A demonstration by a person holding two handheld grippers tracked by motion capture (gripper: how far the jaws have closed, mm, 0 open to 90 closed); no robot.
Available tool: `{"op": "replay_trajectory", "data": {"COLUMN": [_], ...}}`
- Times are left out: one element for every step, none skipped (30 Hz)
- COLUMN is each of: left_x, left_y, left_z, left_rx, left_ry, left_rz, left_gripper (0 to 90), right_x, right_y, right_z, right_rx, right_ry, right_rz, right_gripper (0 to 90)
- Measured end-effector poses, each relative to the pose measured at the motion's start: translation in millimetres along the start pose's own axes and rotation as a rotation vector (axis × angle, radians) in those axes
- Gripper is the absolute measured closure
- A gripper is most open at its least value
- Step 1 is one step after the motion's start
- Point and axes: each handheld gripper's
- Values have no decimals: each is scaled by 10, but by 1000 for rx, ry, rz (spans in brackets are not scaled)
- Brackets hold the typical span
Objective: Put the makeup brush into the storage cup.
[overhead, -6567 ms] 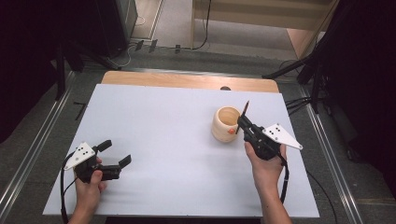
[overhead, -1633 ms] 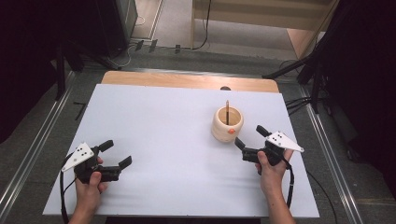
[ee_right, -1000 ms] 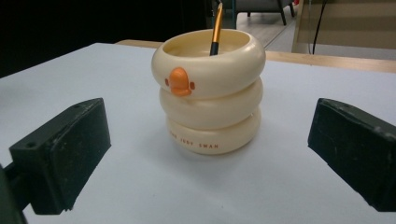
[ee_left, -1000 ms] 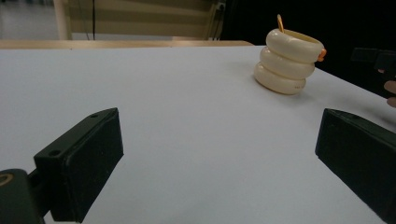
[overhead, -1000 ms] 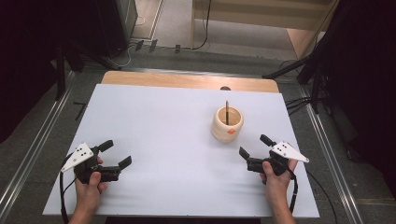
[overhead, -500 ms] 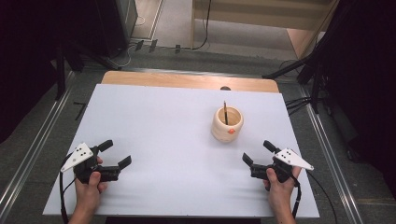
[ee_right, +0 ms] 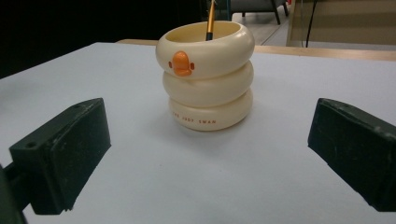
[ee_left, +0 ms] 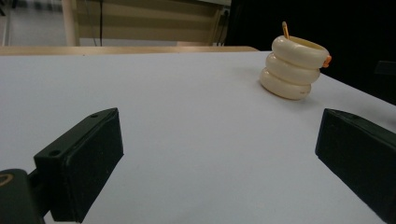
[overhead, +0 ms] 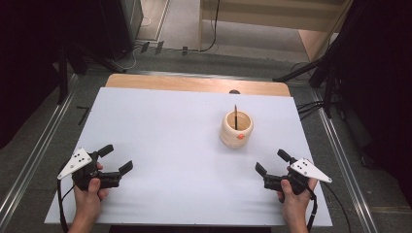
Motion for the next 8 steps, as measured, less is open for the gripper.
{"op": "replay_trajectory", "data": {"left_x": [-2,-3,-3,-3,-4,-7,-5,-2], "left_y": [1,1,2,4,7,9,14,20], "left_z": [1,0,0,0,0,-1,-2,-5], "left_rx": [-1,-1,-1,-1,-2,-5,-5,-5], "left_ry": [1,2,1,1,2,4,1,-2], "left_rz": [0,0,0,0,-1,-1,-1,-1], "left_gripper": [16,16,16,16,16,16,16,16], "right_x": [2,1,1,0,-1,-2,-2,-1], "right_y": [-4,-4,-1,2,4,6,7,6], "right_z": [2,1,1,-1,-1,-1,1,5], "right_rx": [2,4,3,2,2,2,3,2], "right_ry": [1,1,-2,-3,-4,-5,-7,-5], "right_rz": [0,0,0,1,4,4,2,0], "right_gripper": [0,0,0,0,0,0,0,0]}}
Point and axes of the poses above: each handheld gripper's, and its own axes: y roughly forward along the jaws, z roughly out of its top, x roughly to its right, and after that the axes turned 15 degrees about y, right-handed
